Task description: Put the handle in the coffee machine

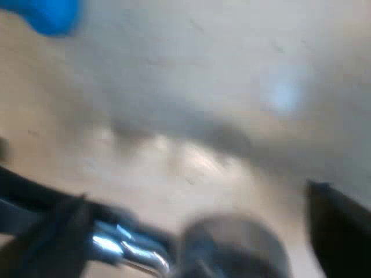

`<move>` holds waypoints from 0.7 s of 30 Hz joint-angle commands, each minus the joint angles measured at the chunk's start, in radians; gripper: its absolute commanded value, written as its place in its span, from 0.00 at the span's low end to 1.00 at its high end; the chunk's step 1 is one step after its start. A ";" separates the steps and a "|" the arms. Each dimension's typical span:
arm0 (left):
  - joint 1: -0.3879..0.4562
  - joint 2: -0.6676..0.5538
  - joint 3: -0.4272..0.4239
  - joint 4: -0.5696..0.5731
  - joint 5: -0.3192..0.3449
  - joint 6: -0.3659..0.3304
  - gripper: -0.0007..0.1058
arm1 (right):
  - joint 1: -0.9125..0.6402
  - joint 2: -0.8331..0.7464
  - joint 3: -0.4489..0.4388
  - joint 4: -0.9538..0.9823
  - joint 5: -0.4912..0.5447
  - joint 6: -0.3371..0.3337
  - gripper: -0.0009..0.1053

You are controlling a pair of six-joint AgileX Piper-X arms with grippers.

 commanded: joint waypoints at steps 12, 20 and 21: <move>0.061 -0.004 -0.006 0.022 0.063 -0.028 0.01 | -0.001 -0.076 -0.051 -0.053 0.127 -0.169 0.98; 0.257 -0.032 -0.024 0.076 0.098 -0.057 0.01 | 0.073 -0.115 -0.056 -0.124 0.287 -0.258 0.98; 0.271 -0.032 -0.031 0.091 0.106 -0.057 0.01 | 0.082 -0.115 -0.056 -0.125 0.305 -0.264 0.98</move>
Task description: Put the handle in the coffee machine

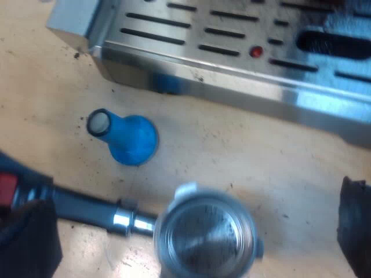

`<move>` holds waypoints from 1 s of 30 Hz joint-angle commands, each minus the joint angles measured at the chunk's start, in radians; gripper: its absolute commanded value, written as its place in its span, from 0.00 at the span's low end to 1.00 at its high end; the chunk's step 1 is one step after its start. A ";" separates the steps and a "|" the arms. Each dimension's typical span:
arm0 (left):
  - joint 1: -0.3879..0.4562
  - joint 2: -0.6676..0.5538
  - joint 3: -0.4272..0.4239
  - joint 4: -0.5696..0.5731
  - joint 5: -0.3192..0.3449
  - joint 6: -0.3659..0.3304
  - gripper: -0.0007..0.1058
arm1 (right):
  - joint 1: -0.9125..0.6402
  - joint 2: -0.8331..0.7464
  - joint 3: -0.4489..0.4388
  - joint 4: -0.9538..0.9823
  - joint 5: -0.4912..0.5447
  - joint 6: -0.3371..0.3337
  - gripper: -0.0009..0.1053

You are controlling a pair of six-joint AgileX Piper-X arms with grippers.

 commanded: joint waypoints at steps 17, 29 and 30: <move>0.334 0.006 -0.144 0.124 0.136 0.074 0.01 | 0.193 0.045 -0.003 -0.182 0.506 -0.033 0.98; 0.473 0.088 -0.197 0.208 0.140 0.210 0.01 | 0.221 0.111 -0.003 -0.304 0.535 -0.066 0.98; 0.473 0.089 -0.201 0.208 0.141 0.212 0.01 | 0.228 0.123 -0.003 -0.321 0.561 -0.076 0.98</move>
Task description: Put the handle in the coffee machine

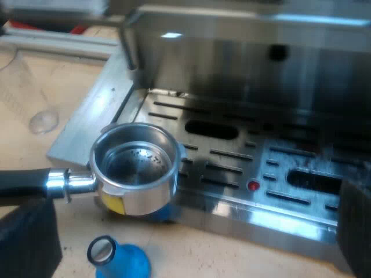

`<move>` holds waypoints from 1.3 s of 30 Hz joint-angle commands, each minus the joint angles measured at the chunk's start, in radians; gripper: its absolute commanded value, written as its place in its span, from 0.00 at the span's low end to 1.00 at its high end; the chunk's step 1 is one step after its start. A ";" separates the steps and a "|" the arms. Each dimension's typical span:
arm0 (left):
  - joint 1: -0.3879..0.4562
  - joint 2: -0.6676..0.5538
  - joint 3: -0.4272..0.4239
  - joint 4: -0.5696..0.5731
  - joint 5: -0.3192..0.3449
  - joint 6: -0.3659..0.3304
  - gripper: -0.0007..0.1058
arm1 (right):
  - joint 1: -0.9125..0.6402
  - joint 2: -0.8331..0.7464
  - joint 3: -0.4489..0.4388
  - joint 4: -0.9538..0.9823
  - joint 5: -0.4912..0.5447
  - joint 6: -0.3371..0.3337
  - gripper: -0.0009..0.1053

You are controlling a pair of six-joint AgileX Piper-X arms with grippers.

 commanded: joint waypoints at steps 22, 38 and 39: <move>0.000 0.191 -0.183 -0.007 0.122 0.092 0.01 | 0.049 0.289 -0.003 -0.485 0.240 -0.243 0.98; 0.000 0.332 -0.285 -0.007 0.193 0.149 0.01 | 0.046 0.388 -0.003 -0.605 0.335 -0.281 0.98; 0.000 0.336 -0.285 -0.007 0.193 0.150 0.01 | 0.046 0.393 -0.003 -0.618 0.338 -0.292 0.98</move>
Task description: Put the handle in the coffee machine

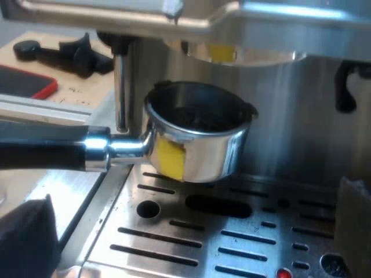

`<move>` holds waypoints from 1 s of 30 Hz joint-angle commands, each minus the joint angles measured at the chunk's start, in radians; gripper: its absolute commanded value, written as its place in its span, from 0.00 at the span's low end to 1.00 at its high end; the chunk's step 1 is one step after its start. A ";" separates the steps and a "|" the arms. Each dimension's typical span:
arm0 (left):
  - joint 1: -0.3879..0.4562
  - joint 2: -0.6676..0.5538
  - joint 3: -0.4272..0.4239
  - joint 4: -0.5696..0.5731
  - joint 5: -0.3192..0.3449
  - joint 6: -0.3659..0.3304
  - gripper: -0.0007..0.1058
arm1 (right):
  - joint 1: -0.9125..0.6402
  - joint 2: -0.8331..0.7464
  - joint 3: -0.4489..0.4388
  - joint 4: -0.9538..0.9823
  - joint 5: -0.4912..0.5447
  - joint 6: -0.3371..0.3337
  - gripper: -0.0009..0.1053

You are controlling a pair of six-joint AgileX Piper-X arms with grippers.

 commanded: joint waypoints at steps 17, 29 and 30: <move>-0.036 0.044 -0.026 -0.060 0.122 0.043 0.01 | -0.041 0.059 -0.003 -0.174 0.063 -0.088 0.98; -0.038 0.049 -0.026 -0.106 0.136 -0.020 0.01 | -0.048 0.059 -0.003 -0.180 0.063 -0.114 0.98; -0.038 0.049 -0.026 -0.106 0.136 -0.020 0.01 | -0.048 0.059 -0.003 -0.180 0.063 -0.114 0.98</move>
